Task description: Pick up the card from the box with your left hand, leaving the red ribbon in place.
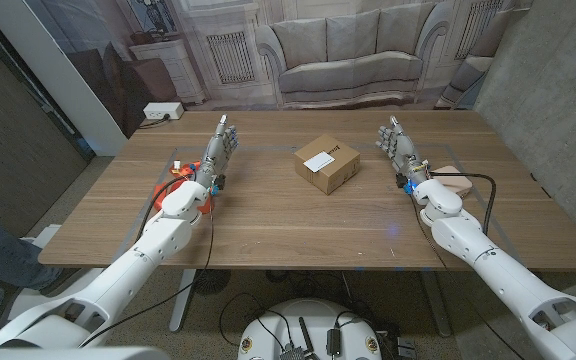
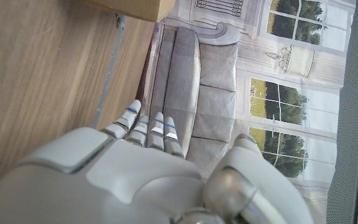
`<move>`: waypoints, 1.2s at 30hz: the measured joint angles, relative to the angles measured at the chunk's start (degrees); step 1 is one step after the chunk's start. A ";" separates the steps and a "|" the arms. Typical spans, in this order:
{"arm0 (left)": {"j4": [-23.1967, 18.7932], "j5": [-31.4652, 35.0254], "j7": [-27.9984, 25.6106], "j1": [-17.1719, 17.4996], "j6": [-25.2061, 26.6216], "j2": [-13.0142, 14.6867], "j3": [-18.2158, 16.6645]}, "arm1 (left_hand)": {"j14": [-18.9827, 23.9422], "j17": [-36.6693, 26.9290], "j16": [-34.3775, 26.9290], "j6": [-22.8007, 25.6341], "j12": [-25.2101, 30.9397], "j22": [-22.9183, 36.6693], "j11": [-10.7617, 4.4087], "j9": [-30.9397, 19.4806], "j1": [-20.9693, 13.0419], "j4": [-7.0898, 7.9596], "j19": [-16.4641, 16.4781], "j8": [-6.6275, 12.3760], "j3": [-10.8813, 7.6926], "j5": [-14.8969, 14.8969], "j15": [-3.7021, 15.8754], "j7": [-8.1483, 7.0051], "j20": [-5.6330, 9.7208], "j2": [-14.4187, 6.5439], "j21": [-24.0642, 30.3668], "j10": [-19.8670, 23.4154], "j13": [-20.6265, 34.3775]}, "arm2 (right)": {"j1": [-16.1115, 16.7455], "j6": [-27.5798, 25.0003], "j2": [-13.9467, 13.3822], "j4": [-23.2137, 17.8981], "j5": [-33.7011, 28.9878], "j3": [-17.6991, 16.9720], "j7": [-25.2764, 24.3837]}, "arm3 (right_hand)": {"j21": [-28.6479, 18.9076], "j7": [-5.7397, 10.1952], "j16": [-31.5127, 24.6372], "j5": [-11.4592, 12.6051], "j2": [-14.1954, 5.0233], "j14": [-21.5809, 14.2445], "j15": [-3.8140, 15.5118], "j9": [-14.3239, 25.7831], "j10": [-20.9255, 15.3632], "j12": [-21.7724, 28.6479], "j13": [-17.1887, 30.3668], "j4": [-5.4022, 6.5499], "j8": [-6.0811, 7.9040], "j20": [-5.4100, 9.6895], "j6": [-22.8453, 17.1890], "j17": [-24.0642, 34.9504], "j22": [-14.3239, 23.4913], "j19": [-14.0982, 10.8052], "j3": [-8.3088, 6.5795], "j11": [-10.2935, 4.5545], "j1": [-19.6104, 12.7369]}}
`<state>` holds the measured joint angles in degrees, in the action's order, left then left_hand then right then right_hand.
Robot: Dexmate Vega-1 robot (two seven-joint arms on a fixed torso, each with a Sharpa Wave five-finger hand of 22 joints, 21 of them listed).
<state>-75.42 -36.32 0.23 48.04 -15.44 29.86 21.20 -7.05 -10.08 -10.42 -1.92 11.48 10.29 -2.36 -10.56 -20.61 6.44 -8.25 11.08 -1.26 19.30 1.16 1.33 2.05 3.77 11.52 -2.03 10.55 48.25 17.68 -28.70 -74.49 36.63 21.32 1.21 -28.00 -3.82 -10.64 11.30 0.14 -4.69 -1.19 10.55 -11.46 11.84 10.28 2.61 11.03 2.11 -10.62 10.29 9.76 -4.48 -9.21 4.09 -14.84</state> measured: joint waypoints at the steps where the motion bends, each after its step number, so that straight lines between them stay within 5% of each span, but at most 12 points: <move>1: -0.18 0.13 -0.26 -0.04 0.13 0.11 0.00 | 0.00 -0.15 0.00 0.00 0.00 0.00 0.00 0.00 -0.12 0.00 0.00 0.00 0.00 0.00 0.00 0.00 0.00 -0.14 0.00 0.00 0.00 | -0.01 0.21 0.15 0.20 -0.07 0.04 -0.01 | 0.00 0.16 0.00 0.00 0.00 -0.10 0.10 0.00 0.00 0.01 0.00 0.00 0.00 -0.18 -0.16 0.00 0.00 -0.18 0.00 0.00 0.00; 36: -3.28 5.86 -4.77 0.48 -2.27 -0.45 1.51 | 1.54 -0.21 -0.44 1.99 0.84 -0.01 -0.70 0.01 -1.37 0.14 0.01 0.89 0.15 0.66 0.89 -0.72 0.00 -1.42 0.00 2.01 -0.01 | 1.09 1.19 -0.50 0.79 1.33 -1.00 1.31 | 0.71 -0.04 0.00 0.00 0.00 -0.79 -0.43 -0.02 -0.60 0.01 -0.01 0.00 0.24 -0.08 -0.54 -0.02 -0.02 -0.90 0.01 0.00 0.01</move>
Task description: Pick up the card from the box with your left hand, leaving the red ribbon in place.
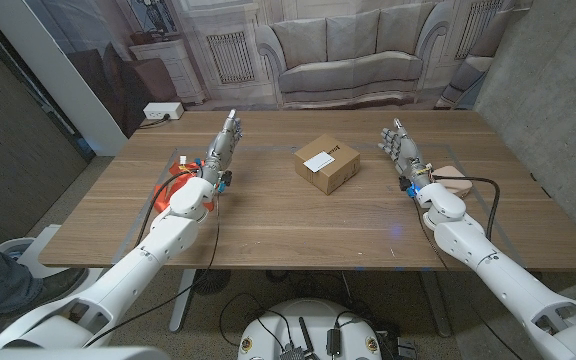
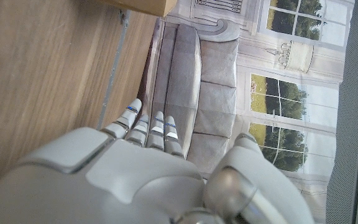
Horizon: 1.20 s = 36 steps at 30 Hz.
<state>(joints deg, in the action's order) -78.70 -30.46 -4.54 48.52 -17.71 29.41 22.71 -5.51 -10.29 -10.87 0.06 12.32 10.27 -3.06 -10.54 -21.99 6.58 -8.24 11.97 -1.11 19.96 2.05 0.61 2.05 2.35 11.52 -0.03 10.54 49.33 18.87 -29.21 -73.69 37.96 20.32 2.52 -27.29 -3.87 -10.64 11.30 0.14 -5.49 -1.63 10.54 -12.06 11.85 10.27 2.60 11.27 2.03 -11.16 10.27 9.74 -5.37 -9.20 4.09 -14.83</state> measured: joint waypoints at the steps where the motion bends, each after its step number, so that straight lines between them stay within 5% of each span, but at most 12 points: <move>1: -0.30 0.39 -0.23 0.15 -0.12 0.12 0.12 | 0.15 0.00 0.00 0.00 0.00 0.00 0.00 0.00 0.00 0.00 0.00 0.00 0.00 0.00 -0.10 0.00 0.00 0.00 0.00 0.00 0.00 | 0.02 0.02 0.00 0.08 0.06 -0.06 0.06 | 0.00 -0.02 0.00 0.00 0.00 0.00 0.00 0.00 0.00 0.00 0.00 0.00 0.00 0.00 -0.02 0.00 0.00 0.00 0.00 0.00 0.00; 36: 2.89 10.52 -5.50 0.36 -9.85 -1.29 0.82 | 4.41 0.17 -0.44 5.13 0.66 -0.01 -2.25 0.01 -4.00 -1.51 1.87 1.33 -1.02 0.90 -0.27 -1.85 0.00 -2.49 0.44 5.11 -0.01 | 0.83 -0.38 -0.12 -0.40 1.16 -0.98 -0.64 | 0.84 0.19 0.00 0.00 -0.47 -0.61 0.00 -0.01 -0.73 0.00 -0.01 0.00 0.00 0.31 -0.22 -0.01 -0.01 -0.30 0.00 -0.11 0.01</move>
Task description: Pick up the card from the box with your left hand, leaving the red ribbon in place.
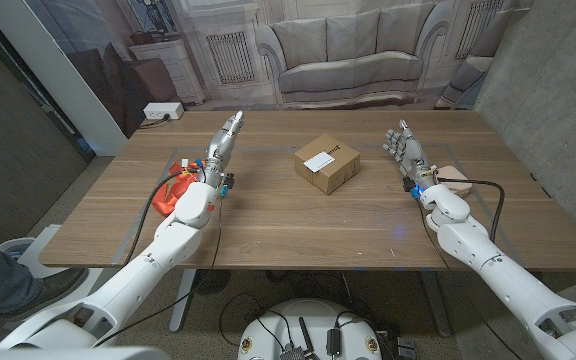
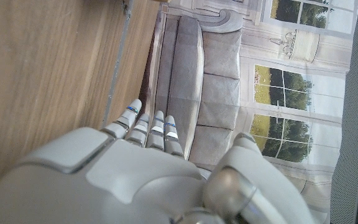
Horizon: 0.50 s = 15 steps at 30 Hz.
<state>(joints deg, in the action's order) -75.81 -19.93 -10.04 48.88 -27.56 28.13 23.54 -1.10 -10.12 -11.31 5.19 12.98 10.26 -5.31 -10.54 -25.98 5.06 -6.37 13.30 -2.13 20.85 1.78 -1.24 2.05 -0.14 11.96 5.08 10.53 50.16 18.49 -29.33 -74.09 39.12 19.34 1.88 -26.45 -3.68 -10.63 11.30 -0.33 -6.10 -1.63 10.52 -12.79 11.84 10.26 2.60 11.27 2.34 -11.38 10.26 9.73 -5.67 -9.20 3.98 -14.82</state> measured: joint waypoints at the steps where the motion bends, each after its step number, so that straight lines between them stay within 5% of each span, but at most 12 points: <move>1: 0.00 0.30 -0.21 0.00 -0.10 0.00 0.00 | 0.00 0.00 0.00 -0.02 0.00 0.00 0.00 0.00 -0.01 0.00 0.00 0.00 0.00 0.00 0.00 0.02 0.00 -0.01 0.00 0.00 0.00 | 0.00 0.00 0.01 0.00 0.00 0.00 0.00 | 0.00 0.00 0.00 0.00 0.00 0.00 0.00 0.00 0.00 0.00 0.00 0.00 0.00 0.00 0.00 0.00 0.00 0.00 0.00 0.00 0.00; 15: -1.30 4.90 -3.31 0.16 0.09 0.73 0.32 | 1.29 0.00 0.00 2.30 0.00 0.00 -1.46 0.00 -3.21 -1.53 0.00 0.43 -0.70 0.43 0.17 -1.47 0.00 -0.77 0.00 1.46 -0.01 | -0.09 0.49 0.94 0.85 0.62 -0.05 0.02 | 0.49 -0.31 0.00 0.00 0.00 0.00 0.00 0.00 -0.02 0.03 0.00 -0.17 0.00 -0.32 -0.31 0.00 0.00 -0.31 0.17 0.02 0.00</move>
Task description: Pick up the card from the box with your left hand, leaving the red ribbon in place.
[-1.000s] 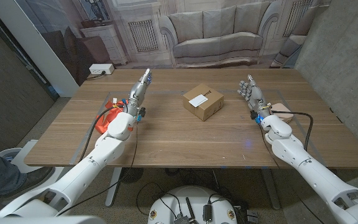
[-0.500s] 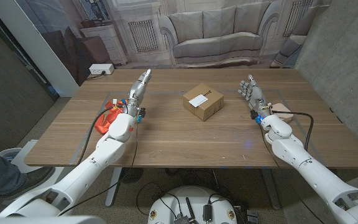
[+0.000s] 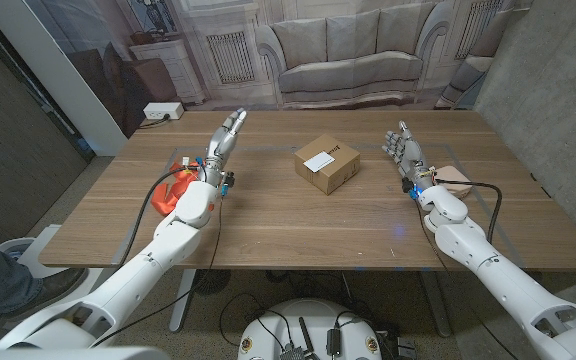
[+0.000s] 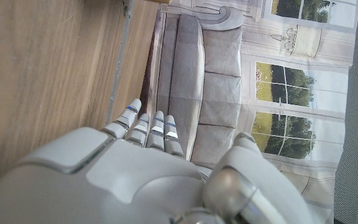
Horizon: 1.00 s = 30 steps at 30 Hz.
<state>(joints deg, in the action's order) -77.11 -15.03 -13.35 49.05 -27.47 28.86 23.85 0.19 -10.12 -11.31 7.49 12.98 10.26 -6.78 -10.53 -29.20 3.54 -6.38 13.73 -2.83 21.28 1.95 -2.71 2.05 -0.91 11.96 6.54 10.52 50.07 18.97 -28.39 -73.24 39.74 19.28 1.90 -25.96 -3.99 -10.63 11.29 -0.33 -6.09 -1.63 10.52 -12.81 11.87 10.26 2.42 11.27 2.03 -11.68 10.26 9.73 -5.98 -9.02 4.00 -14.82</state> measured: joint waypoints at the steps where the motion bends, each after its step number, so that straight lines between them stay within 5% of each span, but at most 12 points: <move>1: -0.04 0.14 -0.11 0.01 0.04 0.01 0.00 | 0.10 0.00 0.00 0.25 0.00 0.00 -0.21 0.00 -0.33 -0.15 0.00 0.01 0.15 0.00 0.09 -0.26 0.00 0.24 0.00 0.21 0.00 | 0.10 0.11 0.05 0.00 0.05 -0.05 0.00 | 0.00 0.00 0.00 0.00 0.00 0.00 0.00 0.00 -0.28 0.21 0.00 -0.08 0.00 0.00 0.00 0.00 0.00 0.00 0.08 0.28 0.00; 16: -2.90 6.39 -5.32 1.44 0.83 0.76 0.07 | 1.20 0.00 0.00 3.06 0.00 0.00 -1.53 0.00 -3.37 -1.75 0.00 0.45 -0.33 0.00 0.01 -1.85 0.00 -0.05 0.00 1.52 0.00 | 1.36 0.31 0.09 -1.72 0.44 -0.57 -0.90 | 0.35 0.31 0.00 0.00 -0.01 -0.22 -0.23 0.29 -0.29 0.20 0.00 -0.08 0.00 0.00 -0.31 0.00 0.00 0.01 0.08 0.29 0.02; 23: -3.89 9.20 -7.93 2.13 1.03 0.96 0.00 | 2.50 0.00 0.00 5.28 0.00 -0.07 -2.74 0.00 -6.77 -3.97 0.00 0.68 -0.99 0.00 0.13 -3.23 0.00 0.01 0.00 3.57 0.00 | 1.66 0.37 0.13 -2.05 0.62 -0.62 -1.02 | 0.52 0.31 0.00 0.00 -0.31 -0.33 -0.34 0.29 -0.49 0.20 0.00 -0.08 0.00 0.25 -0.31 0.00 0.00 -0.24 0.08 0.08 0.31; 30: -4.69 11.50 -10.06 2.89 1.03 1.14 -0.34 | 3.70 -0.01 0.00 7.30 0.50 -0.02 -3.26 0.00 -9.23 -4.97 0.62 0.90 -1.37 0.00 0.11 -3.00 0.00 0.09 0.00 5.53 0.00 | 1.95 0.38 0.16 -2.64 0.65 -0.64 -1.36 | 0.63 0.31 0.00 0.00 -0.30 -0.41 -0.42 0.29 -0.49 0.20 0.00 -0.08 0.00 0.04 -0.31 0.00 0.00 -0.45 0.07 0.08 0.31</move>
<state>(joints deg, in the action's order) -81.80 -3.53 -23.41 51.93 -26.44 30.00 23.51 3.89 -10.13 -11.31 14.80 13.47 10.24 -10.03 -10.53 -38.43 -1.43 -5.75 14.63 -4.20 21.28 2.06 -5.72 2.05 -0.83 11.96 12.07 10.52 52.02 19.36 -28.23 -75.88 40.40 18.65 0.54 -25.33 -3.68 -10.63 11.29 -0.63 -6.51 -2.05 10.81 -13.29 12.07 10.26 2.35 11.27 2.06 -11.99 10.26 9.73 -6.43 -8.95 4.08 -14.51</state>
